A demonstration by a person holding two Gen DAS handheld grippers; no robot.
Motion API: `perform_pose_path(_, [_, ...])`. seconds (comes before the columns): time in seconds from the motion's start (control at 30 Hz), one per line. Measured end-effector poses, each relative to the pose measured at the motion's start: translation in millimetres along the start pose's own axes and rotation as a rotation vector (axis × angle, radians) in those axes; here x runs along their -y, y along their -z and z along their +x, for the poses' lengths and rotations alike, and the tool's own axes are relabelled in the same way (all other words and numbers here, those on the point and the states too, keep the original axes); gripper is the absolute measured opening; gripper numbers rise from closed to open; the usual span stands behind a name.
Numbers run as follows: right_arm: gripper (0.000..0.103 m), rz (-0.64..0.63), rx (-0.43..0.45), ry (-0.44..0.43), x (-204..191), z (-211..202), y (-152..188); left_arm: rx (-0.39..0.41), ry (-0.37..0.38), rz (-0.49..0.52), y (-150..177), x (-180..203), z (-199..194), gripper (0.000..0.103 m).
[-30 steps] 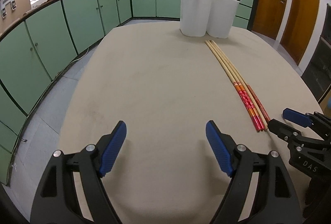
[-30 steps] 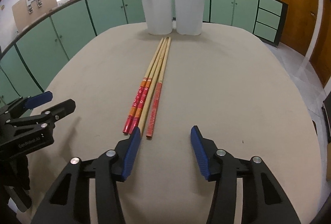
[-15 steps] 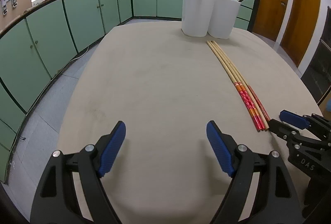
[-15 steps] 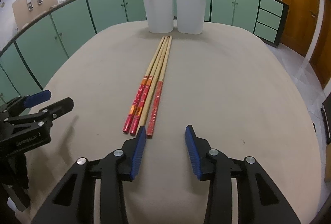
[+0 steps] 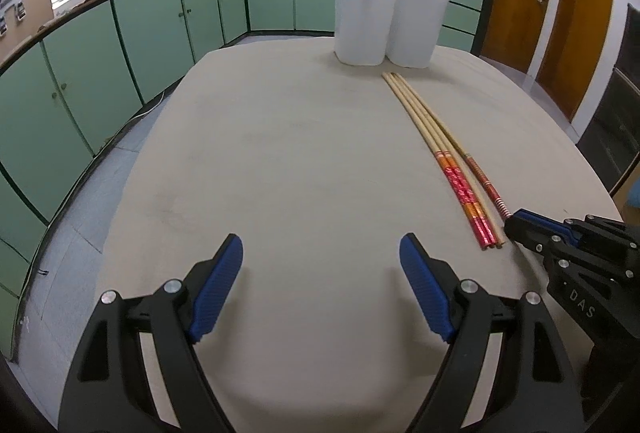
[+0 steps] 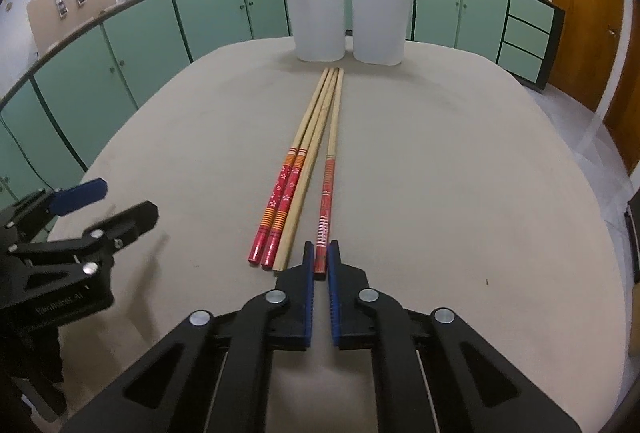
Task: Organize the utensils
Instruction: 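Grasp a red-patterned chopstick near its tip with the right tool, then grasp another red-patterned chopstick with left tool while right tool holds its chopstick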
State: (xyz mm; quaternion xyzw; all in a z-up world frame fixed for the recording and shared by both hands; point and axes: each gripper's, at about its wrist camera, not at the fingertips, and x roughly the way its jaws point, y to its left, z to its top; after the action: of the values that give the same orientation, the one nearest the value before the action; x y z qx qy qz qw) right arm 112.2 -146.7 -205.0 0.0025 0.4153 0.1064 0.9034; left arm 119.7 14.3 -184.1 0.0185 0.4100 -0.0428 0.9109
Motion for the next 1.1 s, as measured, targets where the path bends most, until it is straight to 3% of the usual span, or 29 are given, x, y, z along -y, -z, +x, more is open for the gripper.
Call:
perform_pose_path(0.6, [0.006,0.105,0.018,0.070,53.7,-15.1,11.4,-0.042,0.090,0.044,1.4,51.4,11.5,0.079])
perform_pose_path(1.1, [0.006,0.119,0.021,0.052,59.6,-13.8,11.9,-0.073,0.053,0.066,-3.8,65.6,24.2,0.079])
